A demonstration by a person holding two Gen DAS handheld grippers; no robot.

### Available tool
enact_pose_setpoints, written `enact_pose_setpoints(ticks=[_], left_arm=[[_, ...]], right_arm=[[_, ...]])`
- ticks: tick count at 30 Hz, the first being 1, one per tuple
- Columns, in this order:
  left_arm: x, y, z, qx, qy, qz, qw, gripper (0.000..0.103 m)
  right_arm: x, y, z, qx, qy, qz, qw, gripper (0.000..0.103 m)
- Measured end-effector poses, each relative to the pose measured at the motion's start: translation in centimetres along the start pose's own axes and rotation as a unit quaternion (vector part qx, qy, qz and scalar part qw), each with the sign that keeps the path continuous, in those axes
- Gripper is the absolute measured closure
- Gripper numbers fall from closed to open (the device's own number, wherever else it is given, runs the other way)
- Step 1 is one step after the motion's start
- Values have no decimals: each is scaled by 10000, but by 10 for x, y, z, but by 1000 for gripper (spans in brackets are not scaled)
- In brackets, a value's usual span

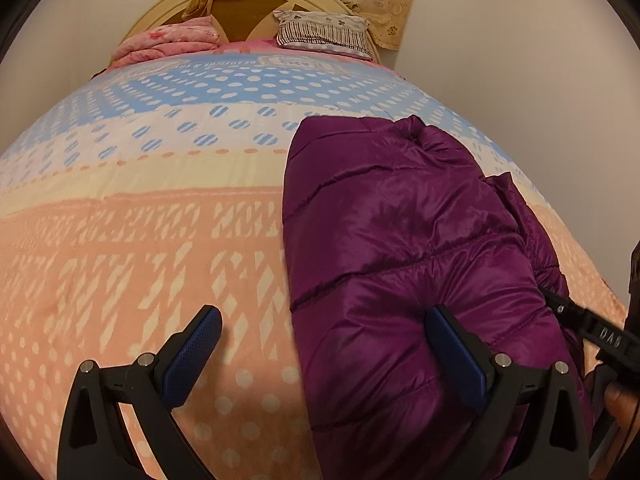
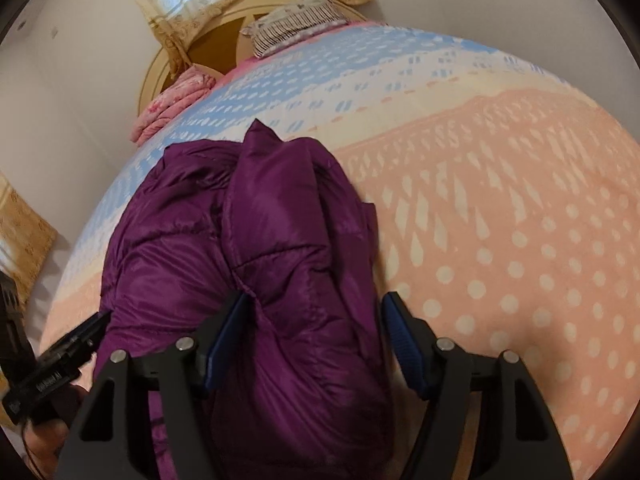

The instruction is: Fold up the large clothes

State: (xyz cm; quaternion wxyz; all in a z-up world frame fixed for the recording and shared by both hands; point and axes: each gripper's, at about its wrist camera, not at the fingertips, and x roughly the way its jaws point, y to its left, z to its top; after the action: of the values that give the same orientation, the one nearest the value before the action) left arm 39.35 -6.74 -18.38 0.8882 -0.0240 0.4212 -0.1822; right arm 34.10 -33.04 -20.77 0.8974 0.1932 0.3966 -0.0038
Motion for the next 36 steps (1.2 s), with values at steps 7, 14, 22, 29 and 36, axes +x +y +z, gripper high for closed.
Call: enact_pose_setpoints(ticks=[7,14,22,29,36], left_arm=[[-4,-21,-6,411,-238,443,9979,1],[-3,-15,-13,279,-135,27,9995,5],[-5,-33,-13,574,-175,-275,9978,34],[-7,-42,-12,737,-151,-165,9970,42],[-6,-46,-12,811,-166,-28,9966,43]], right_arm=[[-1,6,-6,-183,-91,-128,9997,42],[0,2,-9,-113,-43,2,9999,48],[-2,3,-11,-140,-97,124,9998,62],[-4,10,-13,-341,-168,-44,9993,64],[3,13,-11,-399,-114,-170,9990,64]])
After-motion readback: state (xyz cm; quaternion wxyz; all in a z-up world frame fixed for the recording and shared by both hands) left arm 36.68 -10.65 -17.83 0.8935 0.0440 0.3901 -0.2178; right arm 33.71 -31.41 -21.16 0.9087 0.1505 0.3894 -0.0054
